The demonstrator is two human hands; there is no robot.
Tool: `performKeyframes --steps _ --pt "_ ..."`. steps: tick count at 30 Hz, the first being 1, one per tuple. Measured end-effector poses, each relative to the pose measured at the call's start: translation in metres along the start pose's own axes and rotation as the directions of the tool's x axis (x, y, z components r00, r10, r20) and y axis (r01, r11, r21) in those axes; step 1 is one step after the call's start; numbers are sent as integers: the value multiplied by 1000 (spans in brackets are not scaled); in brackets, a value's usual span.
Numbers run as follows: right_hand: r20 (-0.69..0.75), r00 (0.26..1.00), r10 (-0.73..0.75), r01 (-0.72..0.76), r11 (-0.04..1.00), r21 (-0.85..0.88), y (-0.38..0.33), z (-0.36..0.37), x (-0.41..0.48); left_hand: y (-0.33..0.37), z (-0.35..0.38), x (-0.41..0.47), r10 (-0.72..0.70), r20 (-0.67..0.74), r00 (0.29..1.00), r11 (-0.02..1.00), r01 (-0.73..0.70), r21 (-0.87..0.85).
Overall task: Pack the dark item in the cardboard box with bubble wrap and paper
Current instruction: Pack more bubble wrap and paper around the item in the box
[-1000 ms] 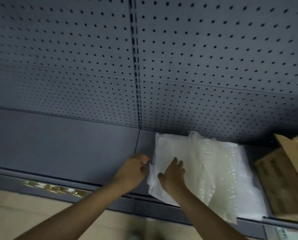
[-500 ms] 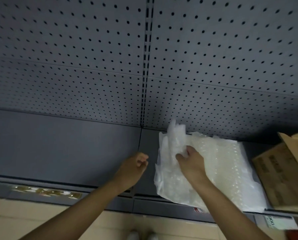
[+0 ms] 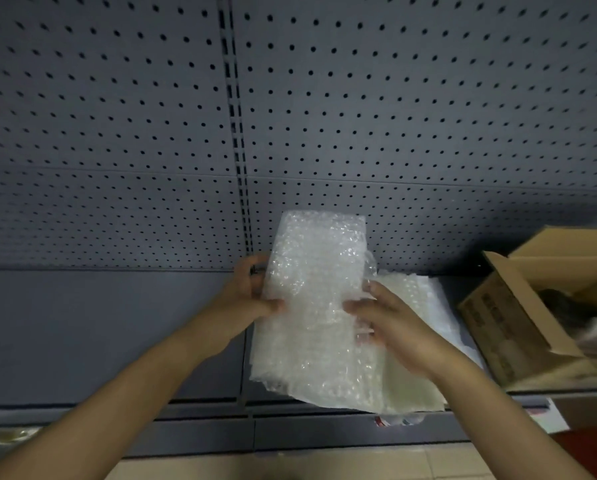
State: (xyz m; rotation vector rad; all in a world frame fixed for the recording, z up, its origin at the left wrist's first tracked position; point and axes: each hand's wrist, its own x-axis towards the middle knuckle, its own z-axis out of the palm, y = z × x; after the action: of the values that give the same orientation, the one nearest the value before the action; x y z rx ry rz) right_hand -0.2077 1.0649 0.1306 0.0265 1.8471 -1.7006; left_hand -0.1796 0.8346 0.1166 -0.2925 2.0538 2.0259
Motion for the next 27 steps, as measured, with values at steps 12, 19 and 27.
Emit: performKeyframes --steps 12,19,27 --pt "-252 883 -396 363 916 -169 -9 -103 -117 51 112 1 -105 538 836 962 223 -158" --pt "-314 818 -482 553 809 198 20 -220 -182 55 234 4 -121 518 847 927 283 -247" --pt "-309 622 -719 709 685 -167 40 -344 -221 78 385 -13 95 727 681 842 335 -423"
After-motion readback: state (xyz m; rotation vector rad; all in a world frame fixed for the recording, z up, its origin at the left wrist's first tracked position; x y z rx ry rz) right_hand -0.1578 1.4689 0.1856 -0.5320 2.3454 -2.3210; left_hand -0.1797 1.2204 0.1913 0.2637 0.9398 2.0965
